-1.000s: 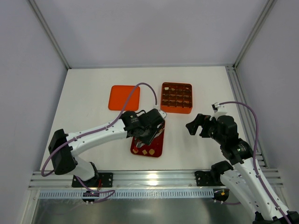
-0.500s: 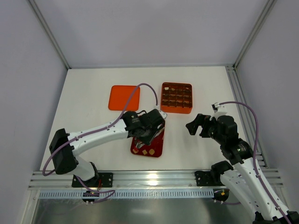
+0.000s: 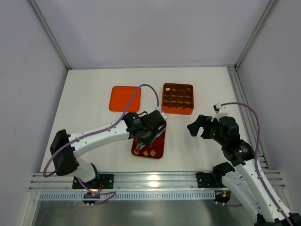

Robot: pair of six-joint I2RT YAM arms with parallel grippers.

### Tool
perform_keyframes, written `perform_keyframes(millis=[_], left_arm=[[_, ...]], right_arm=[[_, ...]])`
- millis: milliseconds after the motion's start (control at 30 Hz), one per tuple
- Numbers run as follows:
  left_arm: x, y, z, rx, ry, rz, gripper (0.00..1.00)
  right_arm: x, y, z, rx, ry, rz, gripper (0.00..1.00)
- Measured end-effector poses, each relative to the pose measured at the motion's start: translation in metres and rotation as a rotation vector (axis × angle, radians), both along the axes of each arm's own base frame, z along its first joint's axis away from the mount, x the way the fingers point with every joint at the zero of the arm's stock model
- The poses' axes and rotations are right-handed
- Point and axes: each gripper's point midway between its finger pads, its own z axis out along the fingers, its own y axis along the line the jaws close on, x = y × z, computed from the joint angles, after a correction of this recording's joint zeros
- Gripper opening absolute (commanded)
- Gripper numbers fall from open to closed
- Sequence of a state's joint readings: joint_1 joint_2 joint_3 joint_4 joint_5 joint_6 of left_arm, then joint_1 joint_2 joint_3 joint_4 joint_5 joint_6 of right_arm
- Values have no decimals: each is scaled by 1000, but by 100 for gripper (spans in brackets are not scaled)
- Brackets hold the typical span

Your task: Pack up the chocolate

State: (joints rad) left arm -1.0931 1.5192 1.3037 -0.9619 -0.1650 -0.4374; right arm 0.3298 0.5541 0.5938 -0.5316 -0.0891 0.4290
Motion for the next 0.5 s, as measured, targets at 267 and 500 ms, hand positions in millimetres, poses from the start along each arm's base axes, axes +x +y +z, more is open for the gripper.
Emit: perform_keyframes(millis=[267, 500], left_arm=[[1, 4, 1, 13, -9, 6, 17], [0, 10, 8, 10, -22, 10, 17]], right_arm=[[0, 0, -1, 0, 1, 0, 100], [0, 0, -1, 0, 1, 0, 100]])
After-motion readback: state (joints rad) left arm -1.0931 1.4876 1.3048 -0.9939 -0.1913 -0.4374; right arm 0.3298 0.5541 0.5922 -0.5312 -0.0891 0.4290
